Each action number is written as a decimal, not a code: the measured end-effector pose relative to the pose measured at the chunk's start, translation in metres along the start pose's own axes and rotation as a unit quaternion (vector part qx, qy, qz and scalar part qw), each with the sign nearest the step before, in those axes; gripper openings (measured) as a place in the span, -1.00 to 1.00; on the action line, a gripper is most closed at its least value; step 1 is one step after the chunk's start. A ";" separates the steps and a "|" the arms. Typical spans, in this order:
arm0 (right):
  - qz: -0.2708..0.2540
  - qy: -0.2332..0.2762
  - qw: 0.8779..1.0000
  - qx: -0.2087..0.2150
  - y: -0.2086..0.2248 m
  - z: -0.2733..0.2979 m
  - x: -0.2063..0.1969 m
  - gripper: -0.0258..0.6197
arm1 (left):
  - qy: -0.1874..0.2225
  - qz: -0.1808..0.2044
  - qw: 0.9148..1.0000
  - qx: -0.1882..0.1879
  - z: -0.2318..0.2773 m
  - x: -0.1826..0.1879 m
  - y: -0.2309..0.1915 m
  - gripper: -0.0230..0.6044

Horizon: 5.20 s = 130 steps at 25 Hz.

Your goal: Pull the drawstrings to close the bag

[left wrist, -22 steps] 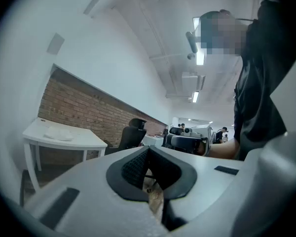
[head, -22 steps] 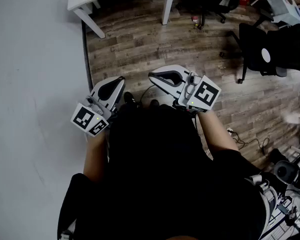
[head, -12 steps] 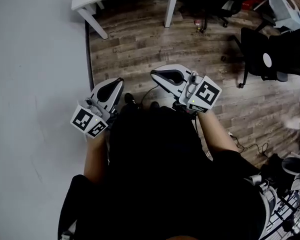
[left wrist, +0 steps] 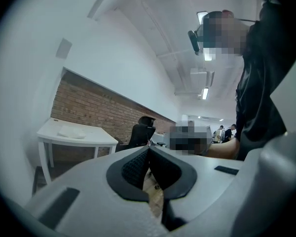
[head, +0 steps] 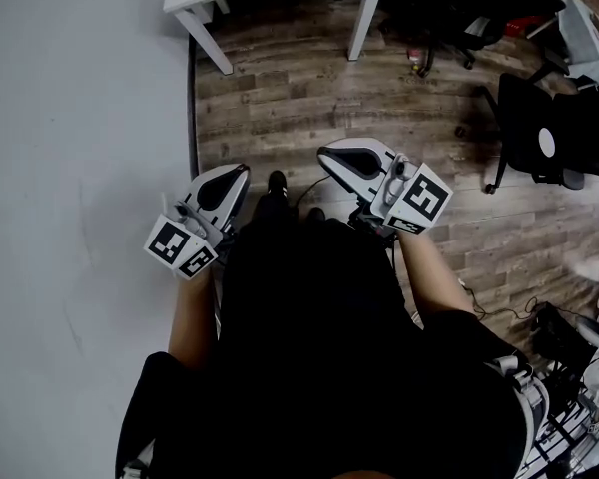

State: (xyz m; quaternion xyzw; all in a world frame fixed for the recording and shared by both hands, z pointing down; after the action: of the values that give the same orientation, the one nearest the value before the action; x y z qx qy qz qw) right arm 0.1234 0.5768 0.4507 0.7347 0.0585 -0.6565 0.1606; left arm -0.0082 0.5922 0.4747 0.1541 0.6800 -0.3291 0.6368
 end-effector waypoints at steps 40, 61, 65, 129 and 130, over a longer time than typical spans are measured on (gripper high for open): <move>0.050 -0.103 0.991 -0.074 0.387 0.229 0.001 -0.90 | 0.003 -0.128 0.992 -0.006 0.188 0.042 -0.402 -0.87; 0.018 -0.059 0.996 -0.057 0.641 0.267 0.057 -0.90 | -0.041 -0.036 0.991 0.126 0.317 0.122 -0.590 -0.87; 0.035 -0.061 0.995 -0.066 0.671 0.278 0.048 -0.89 | -0.050 -0.023 0.985 0.162 0.310 0.123 -0.644 -0.87; 0.026 -0.376 0.903 -0.207 0.875 0.251 -0.125 -0.34 | -0.404 0.011 0.900 0.162 0.344 -0.014 -0.933 -0.80; 0.025 -0.376 0.903 -0.205 0.877 0.253 -0.129 -0.34 | -0.406 0.008 0.899 0.163 0.344 -0.015 -0.934 -0.80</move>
State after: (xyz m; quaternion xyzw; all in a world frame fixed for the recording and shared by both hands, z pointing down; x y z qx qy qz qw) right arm 0.1280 -0.3122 0.6952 0.3854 0.1086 -0.8531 0.3345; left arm -0.3303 -0.3131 0.7332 0.1142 0.2981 -0.4640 0.8263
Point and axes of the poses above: the fingertips, and each gripper's own axes: z forward along the fingers, y to its right, x out of its top, the point moved 1 cm from there along -z, backward along the fingers, and after that the axes turned 2 degrees about y, right-handed, at the moved point
